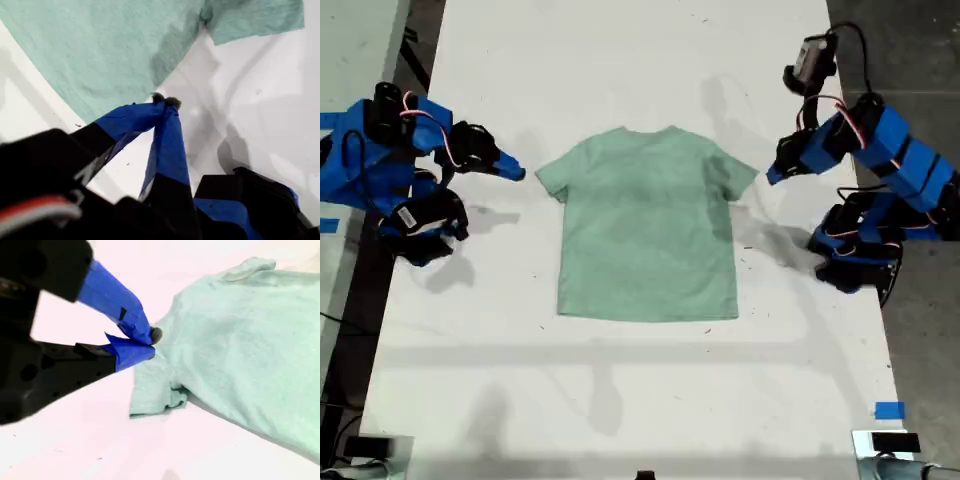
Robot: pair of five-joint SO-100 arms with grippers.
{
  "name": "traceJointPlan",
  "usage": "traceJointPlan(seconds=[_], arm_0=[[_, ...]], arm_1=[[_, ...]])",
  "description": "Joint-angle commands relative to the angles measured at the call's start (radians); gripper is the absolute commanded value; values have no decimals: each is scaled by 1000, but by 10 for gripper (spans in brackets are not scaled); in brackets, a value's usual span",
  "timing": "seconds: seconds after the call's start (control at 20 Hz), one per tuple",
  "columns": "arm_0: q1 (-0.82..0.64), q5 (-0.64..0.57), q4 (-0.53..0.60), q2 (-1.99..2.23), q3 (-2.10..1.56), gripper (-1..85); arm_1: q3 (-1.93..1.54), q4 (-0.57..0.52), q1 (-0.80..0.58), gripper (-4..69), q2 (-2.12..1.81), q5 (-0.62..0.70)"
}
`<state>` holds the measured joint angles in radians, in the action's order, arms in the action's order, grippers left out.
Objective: Fold tshirt
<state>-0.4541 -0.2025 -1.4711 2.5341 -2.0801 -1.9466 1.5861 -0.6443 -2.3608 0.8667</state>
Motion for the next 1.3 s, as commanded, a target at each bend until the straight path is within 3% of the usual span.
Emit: traceJointPlan(seconds=[0.0,0.35,0.65,0.7,0.75,0.85,1.0,1.25], arm_0=[[-95,-109,-81,-126,189,1],[-328,-334,-153,-341,313,1],[-394,-397,-160,-413,321,1],[-396,-402,-163,-417,321,1],[-396,-407,-166,-426,321,1],[-394,-407,-167,-439,318,8],[-391,-407,-164,-442,318,5],[-382,-407,-166,-442,311,1]], arm_1=[[163,31,-75,4,100,117],[367,57,-206,4,322,328],[469,43,-290,14,414,431],[469,44,-296,130,428,434],[459,41,-307,200,437,425],[433,17,-322,279,460,423],[331,-104,-336,309,474,448],[3,-488,-379,310,568,541]])
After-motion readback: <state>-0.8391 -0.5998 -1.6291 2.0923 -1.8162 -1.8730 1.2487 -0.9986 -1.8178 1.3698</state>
